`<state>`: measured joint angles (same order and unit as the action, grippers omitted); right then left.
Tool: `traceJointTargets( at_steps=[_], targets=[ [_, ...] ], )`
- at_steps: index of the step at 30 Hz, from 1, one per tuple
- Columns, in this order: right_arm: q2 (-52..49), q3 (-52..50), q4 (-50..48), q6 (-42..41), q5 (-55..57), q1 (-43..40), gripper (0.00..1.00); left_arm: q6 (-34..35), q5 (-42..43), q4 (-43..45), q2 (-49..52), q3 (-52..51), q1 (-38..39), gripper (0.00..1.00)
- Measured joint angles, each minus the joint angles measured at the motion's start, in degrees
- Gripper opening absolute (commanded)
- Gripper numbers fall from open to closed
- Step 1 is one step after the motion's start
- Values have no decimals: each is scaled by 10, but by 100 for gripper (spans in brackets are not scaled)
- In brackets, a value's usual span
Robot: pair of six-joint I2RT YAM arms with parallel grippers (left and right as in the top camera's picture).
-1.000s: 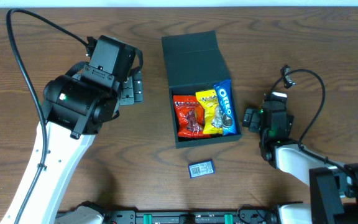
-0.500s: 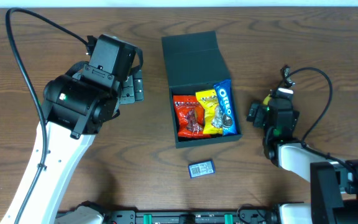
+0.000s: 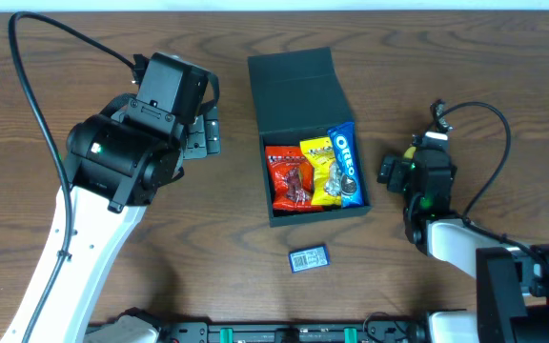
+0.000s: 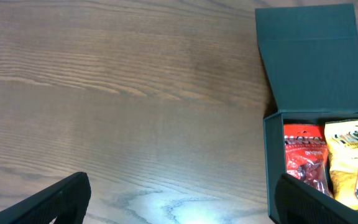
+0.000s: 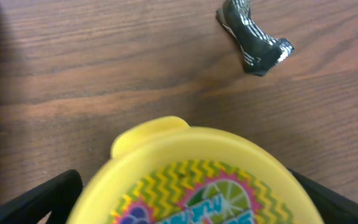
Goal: Pack container
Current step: 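Retract the left arm and grasp the yellow Mentos bottle with right gripper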
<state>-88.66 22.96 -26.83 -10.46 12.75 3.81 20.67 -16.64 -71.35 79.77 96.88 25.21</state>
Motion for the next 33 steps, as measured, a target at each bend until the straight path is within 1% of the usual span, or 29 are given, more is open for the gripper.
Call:
traceJointTargets(
  at_steps=[1,4,6,11,14,23,26,27,30,33],
  targets=[
    [0,0,-2,2,-2,0,86,0,0,0,0,0,0,95],
    [0,2,-4,3,-6,-1,80,0,0,0,0,0,0,95],
    [0,2,-5,5,-8,-1,73,0,0,0,0,0,0,95],
    [0,2,-5,7,-8,-1,71,0,7,1,0,0,0,95],
    [0,2,-5,9,-8,-1,63,0,11,1,0,0,0,95],
    [0,3,-5,9,-10,-1,48,0,13,2,0,0,0,95],
    [0,3,-4,9,-10,-1,42,0,13,2,0,0,0,95],
    [0,3,-4,9,-10,-1,38,0,13,2,0,0,0,95],
    [0,3,-4,9,-10,-1,34,-2,13,2,0,0,0,95],
    [0,3,-4,9,-10,-1,26,-2,13,2,0,0,0,95]
  ],
)
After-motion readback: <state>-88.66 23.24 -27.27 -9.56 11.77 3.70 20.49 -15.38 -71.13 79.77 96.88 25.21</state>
